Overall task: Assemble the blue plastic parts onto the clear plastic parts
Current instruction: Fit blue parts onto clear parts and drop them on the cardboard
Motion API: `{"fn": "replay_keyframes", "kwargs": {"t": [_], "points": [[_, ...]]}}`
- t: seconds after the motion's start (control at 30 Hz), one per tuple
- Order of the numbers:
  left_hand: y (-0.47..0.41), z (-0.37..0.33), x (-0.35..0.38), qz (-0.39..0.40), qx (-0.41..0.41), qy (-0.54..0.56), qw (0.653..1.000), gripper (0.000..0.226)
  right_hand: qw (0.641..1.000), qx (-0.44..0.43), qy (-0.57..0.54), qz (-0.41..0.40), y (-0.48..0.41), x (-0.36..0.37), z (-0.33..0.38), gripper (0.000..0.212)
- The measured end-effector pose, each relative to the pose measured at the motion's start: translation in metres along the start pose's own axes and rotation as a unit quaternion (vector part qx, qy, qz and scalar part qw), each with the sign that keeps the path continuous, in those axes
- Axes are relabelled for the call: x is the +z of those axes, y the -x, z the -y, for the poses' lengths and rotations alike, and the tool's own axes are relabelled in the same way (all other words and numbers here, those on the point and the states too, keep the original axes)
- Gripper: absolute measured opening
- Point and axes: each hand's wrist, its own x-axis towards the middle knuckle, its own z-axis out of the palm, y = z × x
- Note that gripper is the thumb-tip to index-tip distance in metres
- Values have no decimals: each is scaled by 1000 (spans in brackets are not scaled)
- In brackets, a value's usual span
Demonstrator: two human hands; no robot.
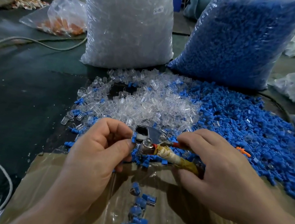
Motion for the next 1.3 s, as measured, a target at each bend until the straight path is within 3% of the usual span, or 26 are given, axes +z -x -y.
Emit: {"fn": "replay_keyframes", "kwargs": {"t": [0.2, 0.37, 0.53, 0.67, 0.93, 1.03, 1.13, 1.23, 1.3], "points": [[2, -5, 0, 18, 14, -2, 1000, 38, 998, -17, 45, 38, -2, 0, 1, 59], [4, -9, -1, 26, 7, 40, 999, 12, 998, -10, 50, 26, -2, -1, 7, 49], [5, -7, -1, -36, 27, -14, 999, 18, 1000, 12, 17, -10, 1, 1, 7, 42], [3, -7, -3, -50, 5, -62, 997, 30, 992, 81, 84, -50, -4, 5, -8, 55], [16, -16, 14, -4, 2, -154, 988, 32, 974, 148, 170, -10, -19, 14, -19, 71], [18, -13, 15, -15, 15, -181, 983, 24, 983, 108, 138, -56, -15, 13, -13, 66], [20, -12, 16, -19, 39, -211, 977, 24, 990, -8, 67, -121, -5, 15, 12, 44], [22, -13, 18, -21, 96, -265, 959, 18, 984, -122, 55, -115, -3, 26, 32, 26], [22, -16, 18, -18, 136, -282, 950, 11, 981, -141, 54, -122, -4, 29, 32, 23]]}}
